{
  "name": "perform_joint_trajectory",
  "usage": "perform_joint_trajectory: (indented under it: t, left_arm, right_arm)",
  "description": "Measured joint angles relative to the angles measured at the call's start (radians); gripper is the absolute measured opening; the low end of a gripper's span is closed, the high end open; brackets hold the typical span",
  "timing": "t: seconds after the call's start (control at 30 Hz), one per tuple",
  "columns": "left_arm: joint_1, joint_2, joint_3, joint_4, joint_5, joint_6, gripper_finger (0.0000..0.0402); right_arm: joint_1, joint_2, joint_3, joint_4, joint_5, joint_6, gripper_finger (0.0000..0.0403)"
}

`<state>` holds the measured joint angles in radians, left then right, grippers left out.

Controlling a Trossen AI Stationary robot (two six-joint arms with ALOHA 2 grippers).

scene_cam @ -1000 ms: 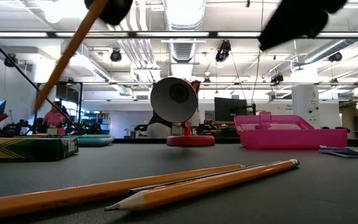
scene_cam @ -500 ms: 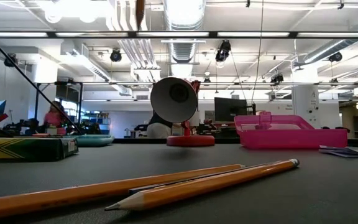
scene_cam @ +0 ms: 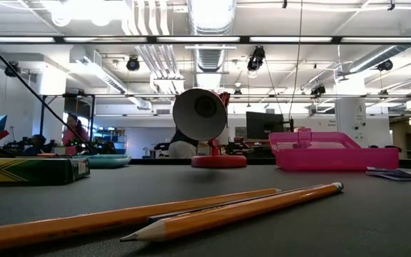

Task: Pack school essentials
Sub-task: Put the orange pencil into the pink pencil supply box

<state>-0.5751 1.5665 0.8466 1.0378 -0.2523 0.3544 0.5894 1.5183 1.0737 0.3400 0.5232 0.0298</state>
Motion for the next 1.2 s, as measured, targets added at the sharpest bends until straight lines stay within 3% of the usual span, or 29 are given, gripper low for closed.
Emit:
perform_joint_trajectory:
  t: [0.4, 0.7, 0.83, 1.0, 1.2]
  left_arm:
    - [0.013, 0.000, 0.013, 0.000, 0.003, 0.001, 0.0002]
    - [0.013, 0.000, 0.013, -0.009, 0.002, 0.000, 0.0002]
    - [0.013, 0.000, 0.013, -0.009, 0.003, 0.000, 0.0001]
    - [0.013, 0.000, 0.013, -0.009, 0.006, -0.001, 0.0001]
    - [0.014, 0.000, 0.013, -0.011, 0.000, -0.007, 0.0001]
  right_arm:
    - [-0.034, 0.113, 0.114, 0.027, -0.007, -0.086, 0.0162]
    - [-0.034, 0.154, 0.236, -0.136, -0.008, -0.050, 0.0159]
    - [-0.034, 0.156, 0.258, -0.180, -0.007, -0.016, 0.0125]
    - [-0.034, 0.156, 0.264, -0.180, -0.008, -0.006, 0.0029]
    - [-0.032, 0.155, 0.264, -0.199, -0.015, 0.025, 0.0010]
